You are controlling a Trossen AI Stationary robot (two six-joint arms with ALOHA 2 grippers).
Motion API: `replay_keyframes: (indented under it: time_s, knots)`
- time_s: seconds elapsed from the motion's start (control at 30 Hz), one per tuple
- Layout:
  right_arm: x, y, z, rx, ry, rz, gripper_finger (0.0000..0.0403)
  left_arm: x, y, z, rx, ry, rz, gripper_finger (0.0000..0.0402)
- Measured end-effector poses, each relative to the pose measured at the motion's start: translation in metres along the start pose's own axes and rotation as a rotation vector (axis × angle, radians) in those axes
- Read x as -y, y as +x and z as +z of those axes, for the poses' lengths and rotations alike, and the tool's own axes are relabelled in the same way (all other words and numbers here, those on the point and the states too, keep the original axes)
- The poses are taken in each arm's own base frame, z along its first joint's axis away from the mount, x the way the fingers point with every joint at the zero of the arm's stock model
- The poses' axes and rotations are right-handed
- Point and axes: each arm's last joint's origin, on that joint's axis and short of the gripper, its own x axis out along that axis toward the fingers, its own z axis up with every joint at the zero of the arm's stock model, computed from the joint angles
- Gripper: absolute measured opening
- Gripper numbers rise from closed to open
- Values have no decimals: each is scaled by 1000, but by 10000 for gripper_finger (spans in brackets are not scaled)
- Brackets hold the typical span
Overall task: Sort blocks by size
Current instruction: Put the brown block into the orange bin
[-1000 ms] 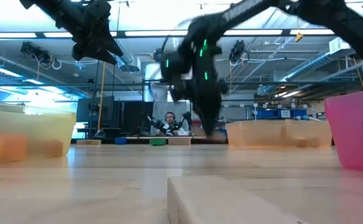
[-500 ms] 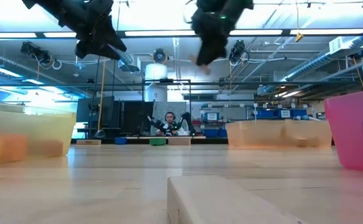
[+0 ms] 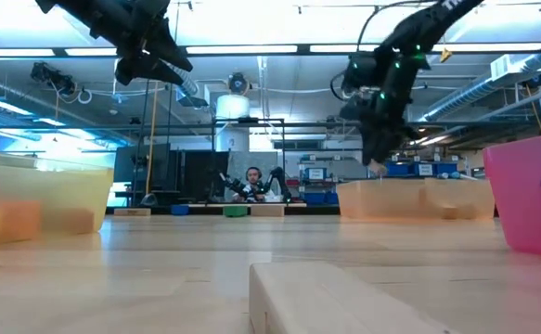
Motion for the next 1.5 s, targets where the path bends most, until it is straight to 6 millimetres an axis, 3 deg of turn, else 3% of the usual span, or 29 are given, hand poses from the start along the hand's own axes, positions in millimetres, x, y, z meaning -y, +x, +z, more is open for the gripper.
replay_keyframes:
  time_s: [0.1, 0.2, 0.37, 0.53, 0.73, 1.03, 1.5]
  knots:
    - [10, 13, -6, -32, 54, -31, 119, 0, 0, 0, -1, 0, 1, 214]
    - [16, 22, -10, -62, 85, -73, 155, 0, 0, 0, -1, 0, 1, 214]
    - [17, 18, -9, -43, 88, -69, 220, 0, 0, 0, -2, 0, 1, 214]
    - [16, 10, -8, -21, 78, -55, 249, 0, 0, 0, 2, 0, -1, 214]
    - [11, -11, -10, 38, 89, -25, 256, 1, 0, 3, 33, -9, -12, 214]
    - [-11, -53, -24, 146, 18, 69, 250, 4, -1, 10, 105, -27, -39, 214]
    - [-56, -83, -62, 145, -49, 164, 241, 7, -2, 21, 212, -55, -78, 214]
